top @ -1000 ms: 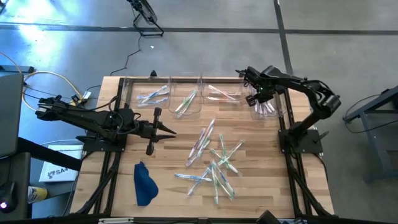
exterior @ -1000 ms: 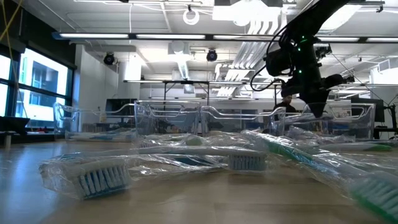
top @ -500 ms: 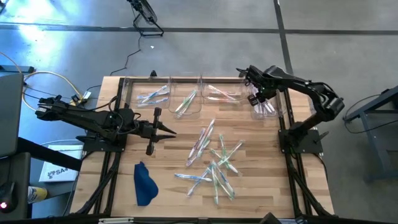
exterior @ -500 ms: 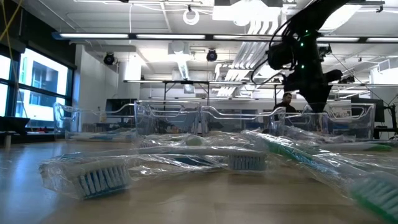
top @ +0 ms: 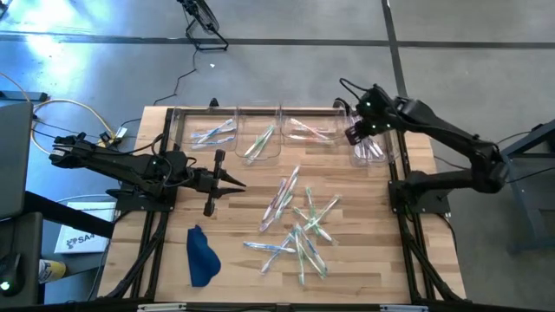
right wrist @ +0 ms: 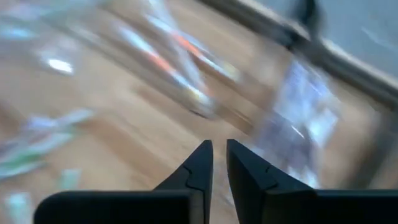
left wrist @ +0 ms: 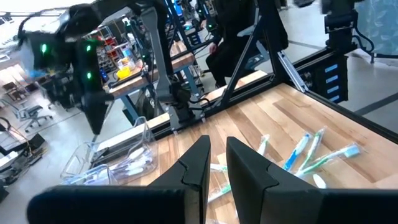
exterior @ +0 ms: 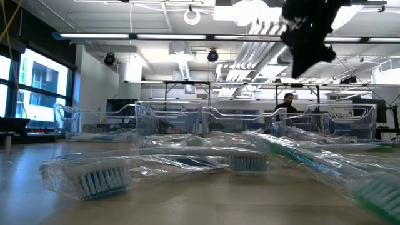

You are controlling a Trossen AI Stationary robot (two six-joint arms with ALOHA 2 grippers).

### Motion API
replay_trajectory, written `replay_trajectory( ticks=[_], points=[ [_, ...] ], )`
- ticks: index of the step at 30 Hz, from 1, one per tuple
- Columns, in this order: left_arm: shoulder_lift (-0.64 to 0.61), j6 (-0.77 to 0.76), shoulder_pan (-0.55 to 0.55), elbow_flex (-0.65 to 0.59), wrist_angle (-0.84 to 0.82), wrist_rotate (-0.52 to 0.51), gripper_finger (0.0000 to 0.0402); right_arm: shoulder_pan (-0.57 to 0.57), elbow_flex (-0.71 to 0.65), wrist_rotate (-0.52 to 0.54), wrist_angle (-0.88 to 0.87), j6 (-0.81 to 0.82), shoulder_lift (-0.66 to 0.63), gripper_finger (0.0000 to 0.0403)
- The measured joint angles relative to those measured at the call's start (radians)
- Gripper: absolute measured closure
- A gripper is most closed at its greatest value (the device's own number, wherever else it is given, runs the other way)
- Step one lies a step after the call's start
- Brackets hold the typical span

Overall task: Pick & Place Toothbrushes
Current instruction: Put the purple toothbrush into the right transparent bin

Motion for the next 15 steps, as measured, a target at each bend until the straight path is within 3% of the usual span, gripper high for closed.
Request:
replay_trajectory(
  ticks=[10, 15],
  points=[
    [0.000, -0.004, 0.000, 0.000, 0.004, 0.000, 0.0352, 0.241, -0.004, -0.209, 0.268, -0.135, -0.119, 0.0371],
    [0.000, -0.004, 0.000, 0.000, 0.004, 0.000, 0.0352, 0.307, -0.096, -0.283, 0.439, -0.109, -0.196, 0.0371]
  ],
)
